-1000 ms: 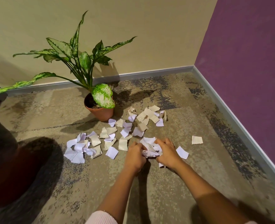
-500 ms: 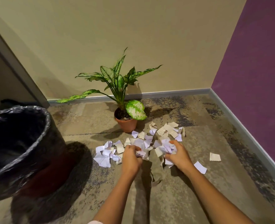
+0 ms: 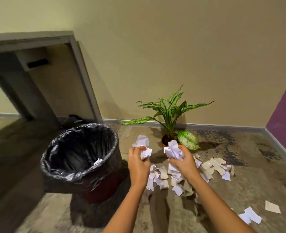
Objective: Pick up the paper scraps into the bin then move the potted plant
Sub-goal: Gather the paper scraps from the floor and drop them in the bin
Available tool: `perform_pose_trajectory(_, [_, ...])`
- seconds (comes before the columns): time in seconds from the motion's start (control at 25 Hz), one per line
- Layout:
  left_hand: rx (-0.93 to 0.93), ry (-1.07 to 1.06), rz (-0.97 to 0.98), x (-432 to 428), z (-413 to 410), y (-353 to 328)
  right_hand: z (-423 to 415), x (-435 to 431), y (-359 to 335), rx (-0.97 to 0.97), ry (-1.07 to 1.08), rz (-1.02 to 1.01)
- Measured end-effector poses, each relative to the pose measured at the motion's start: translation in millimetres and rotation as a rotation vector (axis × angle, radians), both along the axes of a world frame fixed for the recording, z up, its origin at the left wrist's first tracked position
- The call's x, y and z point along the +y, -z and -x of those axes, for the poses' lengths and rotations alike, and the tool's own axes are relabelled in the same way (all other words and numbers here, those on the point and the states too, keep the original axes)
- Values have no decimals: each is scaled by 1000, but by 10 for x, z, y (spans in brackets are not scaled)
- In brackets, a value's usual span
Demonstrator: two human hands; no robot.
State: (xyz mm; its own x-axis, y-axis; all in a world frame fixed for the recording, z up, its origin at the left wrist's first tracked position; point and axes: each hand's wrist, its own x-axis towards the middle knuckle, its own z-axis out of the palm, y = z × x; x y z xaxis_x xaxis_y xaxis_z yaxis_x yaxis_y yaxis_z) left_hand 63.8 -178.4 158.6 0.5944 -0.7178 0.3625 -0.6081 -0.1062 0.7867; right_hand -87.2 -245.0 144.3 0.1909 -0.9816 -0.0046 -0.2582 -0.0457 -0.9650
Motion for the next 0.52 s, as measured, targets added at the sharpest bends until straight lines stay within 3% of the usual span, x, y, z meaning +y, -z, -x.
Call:
perform_pose_trajectory(0.16, [61, -124, 205, 98, -554, -490, -832, -25, -431, -53, -130, 73])
perform_pose_trajectory(0.28, [51, -216, 256, 180, -1061, -702, -1475, 25, -753, -108, -211, 105])
perform_pose_trajectory(0.4, [50, -300, 178, 320, -1529, -763, -2080, 87, -865, -99, -302, 131])
perform_pose_trajectory(0.52, [88, -423, -101, 428, -1897, -699, -2521, 128, -891, 1, -393, 91])
